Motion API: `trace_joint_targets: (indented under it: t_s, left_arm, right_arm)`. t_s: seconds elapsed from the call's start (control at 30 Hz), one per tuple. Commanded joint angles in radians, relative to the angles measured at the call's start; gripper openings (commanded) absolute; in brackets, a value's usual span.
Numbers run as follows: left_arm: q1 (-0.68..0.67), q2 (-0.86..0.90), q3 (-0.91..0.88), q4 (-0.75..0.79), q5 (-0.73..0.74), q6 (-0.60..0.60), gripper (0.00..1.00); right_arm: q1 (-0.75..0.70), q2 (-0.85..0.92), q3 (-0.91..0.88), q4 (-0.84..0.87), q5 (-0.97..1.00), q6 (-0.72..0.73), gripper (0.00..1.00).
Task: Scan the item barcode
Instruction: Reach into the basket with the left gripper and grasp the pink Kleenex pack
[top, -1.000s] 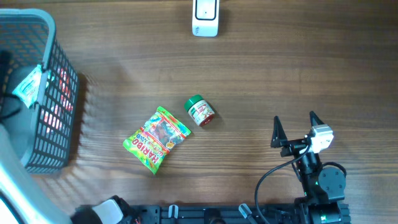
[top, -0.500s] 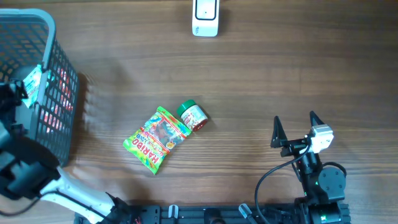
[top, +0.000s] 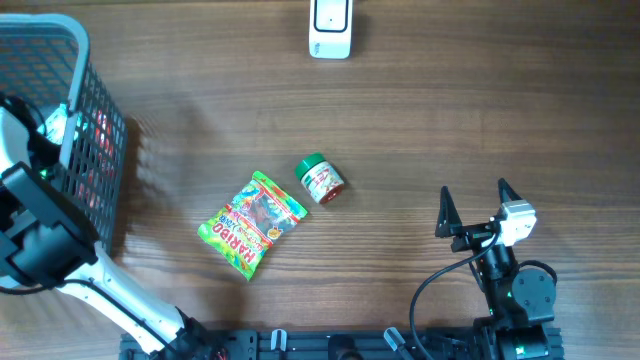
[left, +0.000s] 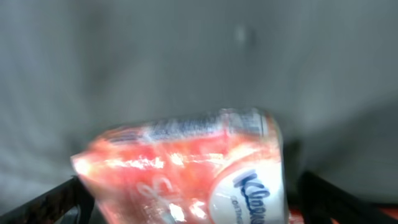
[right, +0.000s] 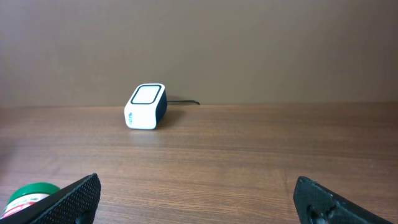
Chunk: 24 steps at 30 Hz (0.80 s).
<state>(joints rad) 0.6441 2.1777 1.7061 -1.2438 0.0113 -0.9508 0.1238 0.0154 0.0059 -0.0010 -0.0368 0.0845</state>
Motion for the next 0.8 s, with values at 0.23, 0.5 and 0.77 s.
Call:
trace_joint_targets:
  t_s: [0.23,0.5,0.77]
  left_arm:
    - [-0.017,0.001,-0.227,0.088,-0.092,-0.046,0.6]
    - [0.001,-0.204,-0.14,0.042,-0.163,0.034,0.44]
    - [-0.011,-0.615,0.061,-0.01,-0.166,0.169,0.47]
  right_arm:
    - [0.003,-0.005,-0.001,0.002,-0.008,-0.006,1.0]
    - [0.003,-0.005,-0.001,0.002,-0.008,-0.006,1.0]
    - [0.003,-0.005,-0.001,0.002,-0.008,-0.005,1.0]
